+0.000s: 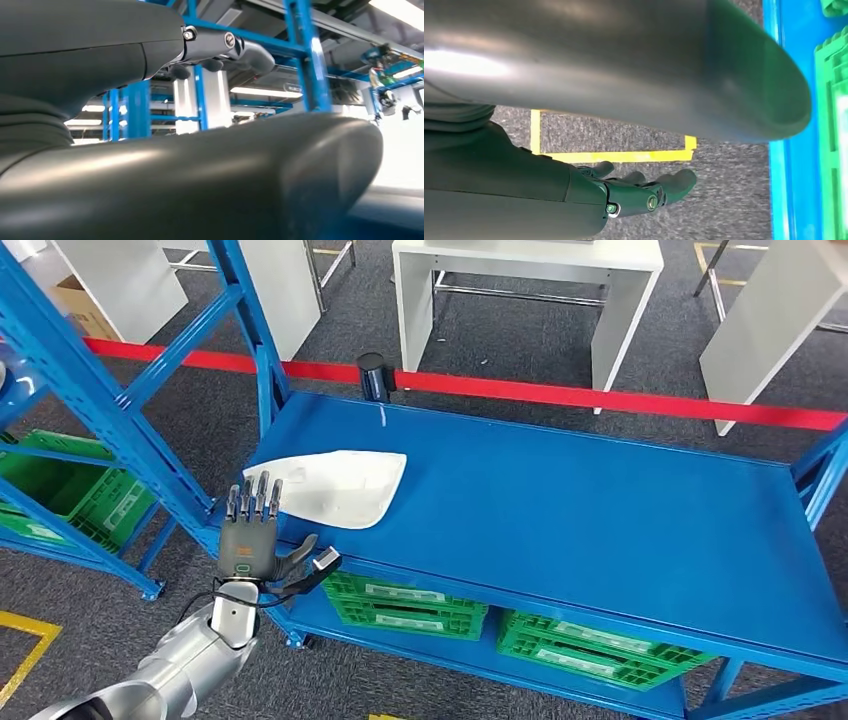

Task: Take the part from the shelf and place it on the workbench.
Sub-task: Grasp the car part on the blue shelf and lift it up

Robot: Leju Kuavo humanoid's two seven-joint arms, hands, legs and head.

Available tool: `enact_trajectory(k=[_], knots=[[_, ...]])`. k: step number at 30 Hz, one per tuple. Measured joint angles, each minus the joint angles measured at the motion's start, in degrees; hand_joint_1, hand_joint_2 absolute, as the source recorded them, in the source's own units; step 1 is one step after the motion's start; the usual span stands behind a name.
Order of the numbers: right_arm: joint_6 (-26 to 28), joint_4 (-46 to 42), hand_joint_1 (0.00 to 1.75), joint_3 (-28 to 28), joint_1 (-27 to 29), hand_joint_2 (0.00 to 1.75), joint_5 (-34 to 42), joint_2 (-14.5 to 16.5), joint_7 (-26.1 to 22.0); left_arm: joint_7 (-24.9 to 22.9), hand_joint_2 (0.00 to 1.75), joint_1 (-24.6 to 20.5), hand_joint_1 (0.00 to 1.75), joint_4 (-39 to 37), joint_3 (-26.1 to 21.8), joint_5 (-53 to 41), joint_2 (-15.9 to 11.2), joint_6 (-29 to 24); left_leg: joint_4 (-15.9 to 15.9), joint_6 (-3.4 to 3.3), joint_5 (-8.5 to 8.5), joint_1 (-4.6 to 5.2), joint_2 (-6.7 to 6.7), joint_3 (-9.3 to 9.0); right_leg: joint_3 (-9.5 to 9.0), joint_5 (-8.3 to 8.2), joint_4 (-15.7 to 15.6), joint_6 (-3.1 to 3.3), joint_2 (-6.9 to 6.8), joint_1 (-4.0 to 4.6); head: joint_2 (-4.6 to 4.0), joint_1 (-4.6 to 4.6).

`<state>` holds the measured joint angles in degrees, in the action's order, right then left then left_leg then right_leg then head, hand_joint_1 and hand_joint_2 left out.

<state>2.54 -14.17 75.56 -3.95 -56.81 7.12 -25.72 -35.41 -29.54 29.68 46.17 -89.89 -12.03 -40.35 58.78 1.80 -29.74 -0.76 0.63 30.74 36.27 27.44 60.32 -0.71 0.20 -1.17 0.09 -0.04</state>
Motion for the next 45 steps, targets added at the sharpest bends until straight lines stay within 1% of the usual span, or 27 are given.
enact_trajectory(k=[1,2,4,8,10,11,13,14,15,24,27,30,32,34,36,40,42,45], knots=[[0.00,0.04,0.00,0.00,0.05,0.00,0.02,0.07,0.02,0.00,0.00,-0.13,0.00,-0.26,0.24,0.00,-0.01,0.00,-0.07,-0.07,-0.13,0.03,0.00,-0.08,-0.08,-0.46,0.08,0.28,0.01,-0.04,0.00,-0.12],[0.01,0.07,0.00,0.00,0.07,0.00,0.07,0.15,0.01,0.00,0.00,-0.30,0.00,-0.55,0.52,-0.01,-0.03,0.00,-0.18,-0.28,-0.19,0.02,0.00,-0.27,-0.13,-0.53,0.07,0.43,0.08,-0.05,0.00,-0.22],[0.03,0.12,0.00,0.00,-0.02,0.00,0.19,0.30,0.00,0.00,0.00,-0.84,0.00,-1.15,1.06,-0.01,-0.10,0.00,-0.68,-0.92,-0.18,0.04,-0.02,-0.61,-0.22,-0.47,0.05,0.60,0.23,-0.04,0.00,-0.39],[0.04,0.12,0.00,0.01,-0.08,0.00,0.37,0.42,-0.01,0.00,0.00,-1.70,0.00,-2.03,1.46,-0.01,-0.12,0.00,-1.43,-0.93,-0.14,0.05,-0.05,-1.28,-0.54,-0.09,0.03,1.19,0.30,0.11,0.00,-0.46],[0.04,0.12,0.00,0.02,-0.09,0.00,0.41,0.45,-0.04,0.00,0.00,-1.86,0.00,-2.40,1.79,-0.01,-0.12,0.00,-1.61,-0.75,-0.11,0.04,-0.06,-1.45,-0.67,0.00,0.03,1.33,0.28,0.19,0.00,-0.46],[0.04,0.12,0.00,0.02,-0.09,0.00,0.43,0.46,-0.09,0.00,0.00,-1.93,0.00,-2.57,2.01,-0.01,-0.12,0.00,-1.68,-0.47,-0.09,0.02,-0.06,-1.50,-0.70,0.01,0.04,1.35,0.27,0.22,0.00,-0.46],[0.04,0.12,0.00,0.02,-0.10,0.00,0.47,0.46,-0.21,0.00,0.00,-2.03,0.00,-2.83,2.32,-0.01,-0.11,0.00,-1.82,0.47,-0.04,-0.04,-0.06,-1.56,-0.72,0.02,0.05,1.37,0.25,0.25,0.00,-0.45],[0.04,0.12,0.00,0.02,-0.10,0.00,0.48,0.46,-0.27,0.00,0.00,-2.04,0.00,-2.89,2.36,-0.01,-0.10,0.00,-1.86,0.85,-0.03,-0.06,-0.07,-1.58,-0.74,0.02,0.05,1.38,0.25,0.26,0.00,-0.44],[0.04,0.12,0.00,0.02,-0.09,0.00,0.49,0.46,-0.36,0.00,0.00,-2.04,0.00,-2.92,2.44,-0.01,-0.10,0.00,-1.88,1.09,-0.03,-0.08,-0.07,-1.60,-0.78,0.02,0.04,1.37,0.24,0.26,0.00,-0.44],[0.04,0.12,0.00,0.02,-0.07,0.00,0.44,0.57,-1.02,0.05,0.00,-2.07,0.00,-2.93,3.15,-0.01,-0.09,0.00,-1.64,1.10,-0.05,0.00,-0.06,-1.63,-1.17,-0.18,-0.27,1.08,0.22,0.18,0.00,-0.42],[0.04,0.12,0.00,0.02,-0.08,0.00,0.31,0.57,-1.29,0.83,0.00,-2.08,0.00,-3.20,2.89,0.01,0.03,0.00,-1.60,1.05,-0.07,0.01,-0.06,-1.64,-1.26,-0.20,-0.36,1.03,0.22,0.17,0.00,-0.42],[0.04,0.12,0.00,0.01,-0.09,0.00,-0.03,0.57,-1.73,2.25,0.00,-2.43,0.00,-4.67,2.19,0.02,0.49,0.00,-1.56,1.03,-0.09,0.02,-0.06,-1.65,-1.30,-0.23,-0.41,0.99,0.21,0.16,0.00,-0.42],[0.04,0.12,0.00,-0.01,-0.10,0.00,-0.42,0.56,-2.17,2.30,0.00,-3.12,0.00,-6.73,2.22,0.03,1.13,-0.03,-1.56,1.02,-0.09,0.03,-0.02,-1.66,-1.37,-0.23,-0.44,0.97,0.16,0.15,0.00,-0.43],[0.04,0.12,0.00,-0.03,-0.12,0.00,-0.74,0.55,-2.71,1.63,0.87,-4.19,0.00,-9.14,3.16,0.04,1.81,0.03,-1.56,0.94,-0.11,0.04,0.09,-1.70,-1.52,-0.20,-0.47,0.93,0.01,0.14,0.00,-0.43],[0.04,0.12,0.00,-0.07,-0.21,0.00,-0.95,0.53,-3.16,2.05,1.75,-5.43,0.00,-11.20,4.49,0.32,2.14,0.74,-1.56,0.80,-0.18,0.04,0.19,-1.79,-1.80,-0.13,-0.49,0.84,-0.12,0.13,0.00,-0.43],[0.04,0.12,0.00,-0.29,-0.30,0.00,-1.37,0.39,-3.14,5.70,1.75,-7.40,0.00,-13.65,5.18,3.16,2.21,3.34,-1.58,0.39,-0.48,0.05,0.17,-2.02,-2.22,-0.08,-0.53,0.74,-0.14,0.12,0.00,-0.42],[0.04,0.12,0.00,-0.49,-0.25,0.00,-1.69,0.32,-3.02,6.64,1.75,-7.90,0.00,-14.30,4.75,4.57,2.21,4.84,-1.58,0.41,-0.46,0.05,0.15,-2.06,-2.24,-0.20,-0.55,0.76,-0.12,0.13,0.00,-0.42],[0.04,0.12,0.00,-0.89,-0.29,0.00,-2.10,0.29,-2.97,6.85,1.75,-9.33,0.00,-14.92,3.56,5.45,2.19,7.48,-1.58,0.49,-0.34,0.04,0.12,-2.05,-2.21,-0.40,-0.55,0.80,-0.10,0.14,0.00,-0.42]])
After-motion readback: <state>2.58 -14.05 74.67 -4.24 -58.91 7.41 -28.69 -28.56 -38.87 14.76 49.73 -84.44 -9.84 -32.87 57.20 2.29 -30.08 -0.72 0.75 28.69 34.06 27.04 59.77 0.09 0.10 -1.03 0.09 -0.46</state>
